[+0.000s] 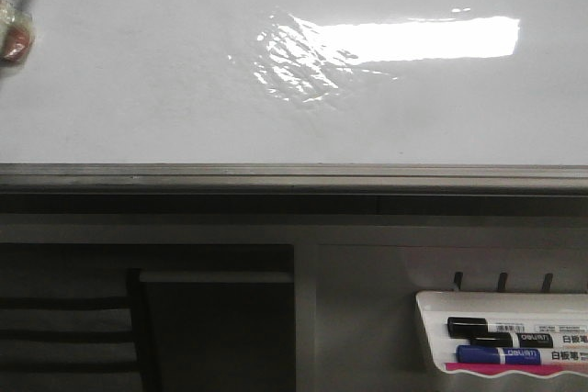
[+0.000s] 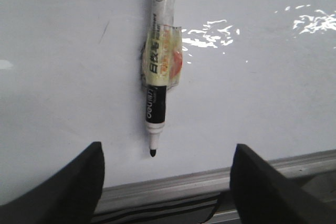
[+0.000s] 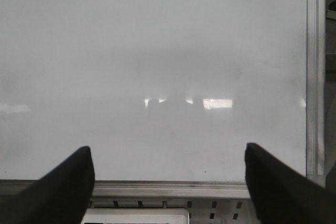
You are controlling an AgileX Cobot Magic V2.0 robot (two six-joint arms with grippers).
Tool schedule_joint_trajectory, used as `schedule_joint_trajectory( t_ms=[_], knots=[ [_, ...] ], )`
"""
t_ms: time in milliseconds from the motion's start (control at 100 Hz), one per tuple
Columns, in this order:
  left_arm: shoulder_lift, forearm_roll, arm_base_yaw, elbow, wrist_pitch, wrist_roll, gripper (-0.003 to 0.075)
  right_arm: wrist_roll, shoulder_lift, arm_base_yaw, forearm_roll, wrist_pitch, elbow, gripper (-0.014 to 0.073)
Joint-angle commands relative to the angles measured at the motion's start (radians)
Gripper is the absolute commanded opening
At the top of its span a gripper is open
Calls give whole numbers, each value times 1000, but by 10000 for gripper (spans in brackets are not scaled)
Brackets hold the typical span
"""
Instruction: Write number 7 on whiteboard
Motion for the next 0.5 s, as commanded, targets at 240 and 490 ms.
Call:
schedule_joint_trajectory(
  t_ms=[240, 490],
  knots=[
    [189, 18, -55, -45, -309, 0, 472, -3, 14, -7, 0, -78, -32, 532],
    [289, 64, -52, -83, -314, 0, 471, -3, 14, -7, 0, -78, -32, 532]
  ],
)
